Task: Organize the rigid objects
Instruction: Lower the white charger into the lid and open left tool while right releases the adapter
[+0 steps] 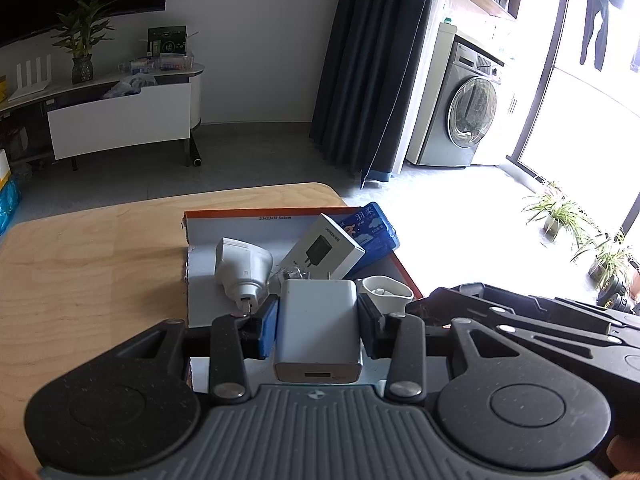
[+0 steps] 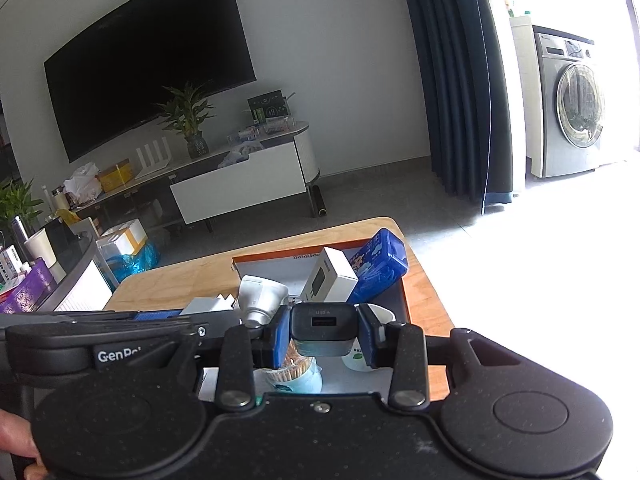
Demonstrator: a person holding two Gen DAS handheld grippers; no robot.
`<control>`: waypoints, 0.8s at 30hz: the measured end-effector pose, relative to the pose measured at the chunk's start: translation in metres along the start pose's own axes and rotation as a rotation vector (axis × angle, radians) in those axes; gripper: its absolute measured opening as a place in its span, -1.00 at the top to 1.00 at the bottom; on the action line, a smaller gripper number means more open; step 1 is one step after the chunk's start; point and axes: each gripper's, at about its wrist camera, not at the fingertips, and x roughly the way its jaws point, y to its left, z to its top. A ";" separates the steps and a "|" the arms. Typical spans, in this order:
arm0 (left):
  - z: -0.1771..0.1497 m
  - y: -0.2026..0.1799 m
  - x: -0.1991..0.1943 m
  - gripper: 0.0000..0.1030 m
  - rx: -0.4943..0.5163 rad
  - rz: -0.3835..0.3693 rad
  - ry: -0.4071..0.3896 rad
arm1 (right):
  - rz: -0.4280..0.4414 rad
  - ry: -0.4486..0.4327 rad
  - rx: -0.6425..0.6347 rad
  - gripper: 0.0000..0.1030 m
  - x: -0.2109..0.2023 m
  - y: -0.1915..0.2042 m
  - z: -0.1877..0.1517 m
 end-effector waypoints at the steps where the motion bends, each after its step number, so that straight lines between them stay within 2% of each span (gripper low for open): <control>1: 0.000 -0.001 0.001 0.21 0.001 -0.001 0.000 | 0.000 0.001 0.001 0.16 0.000 0.000 -0.001; 24: 0.012 -0.003 0.022 0.21 0.012 -0.005 0.016 | 0.002 0.038 0.006 0.16 0.018 -0.004 0.003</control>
